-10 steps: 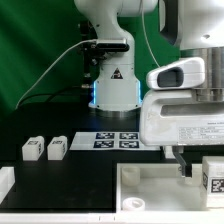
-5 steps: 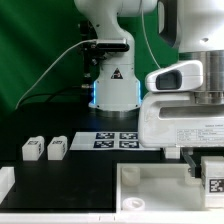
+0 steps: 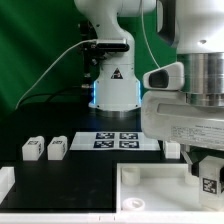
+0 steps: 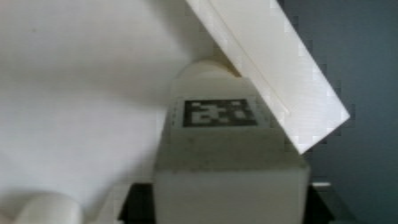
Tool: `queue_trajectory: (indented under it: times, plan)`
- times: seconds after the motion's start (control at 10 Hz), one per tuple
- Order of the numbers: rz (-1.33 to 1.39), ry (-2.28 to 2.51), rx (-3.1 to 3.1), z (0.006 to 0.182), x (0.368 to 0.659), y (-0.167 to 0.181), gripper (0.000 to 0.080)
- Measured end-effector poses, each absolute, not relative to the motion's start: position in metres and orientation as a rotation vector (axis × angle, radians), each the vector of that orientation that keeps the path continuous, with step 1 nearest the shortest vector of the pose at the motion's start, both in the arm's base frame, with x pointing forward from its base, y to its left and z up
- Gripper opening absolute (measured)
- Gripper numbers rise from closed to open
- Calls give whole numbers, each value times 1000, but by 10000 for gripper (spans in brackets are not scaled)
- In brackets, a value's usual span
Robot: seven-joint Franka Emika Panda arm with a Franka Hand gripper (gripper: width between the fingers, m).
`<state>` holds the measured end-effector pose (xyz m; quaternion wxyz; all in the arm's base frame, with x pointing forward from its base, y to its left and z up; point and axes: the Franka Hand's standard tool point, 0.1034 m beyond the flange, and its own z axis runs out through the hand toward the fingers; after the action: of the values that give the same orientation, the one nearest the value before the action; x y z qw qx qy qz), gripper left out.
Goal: Assemble one leg
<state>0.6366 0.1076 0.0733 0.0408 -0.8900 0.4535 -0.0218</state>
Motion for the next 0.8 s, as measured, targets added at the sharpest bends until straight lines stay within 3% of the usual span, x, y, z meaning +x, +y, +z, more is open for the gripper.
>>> queue_trajectory:
  times: [0.4, 0.6, 0.7, 0.8]
  plan:
    - [59, 2239, -2020, 73, 631, 111, 294]
    - [75, 2280, -1983, 73, 631, 111, 294]
    - [73, 2255, -2011, 73, 631, 111, 490]
    - [70, 2221, -2047, 73, 631, 112, 490]
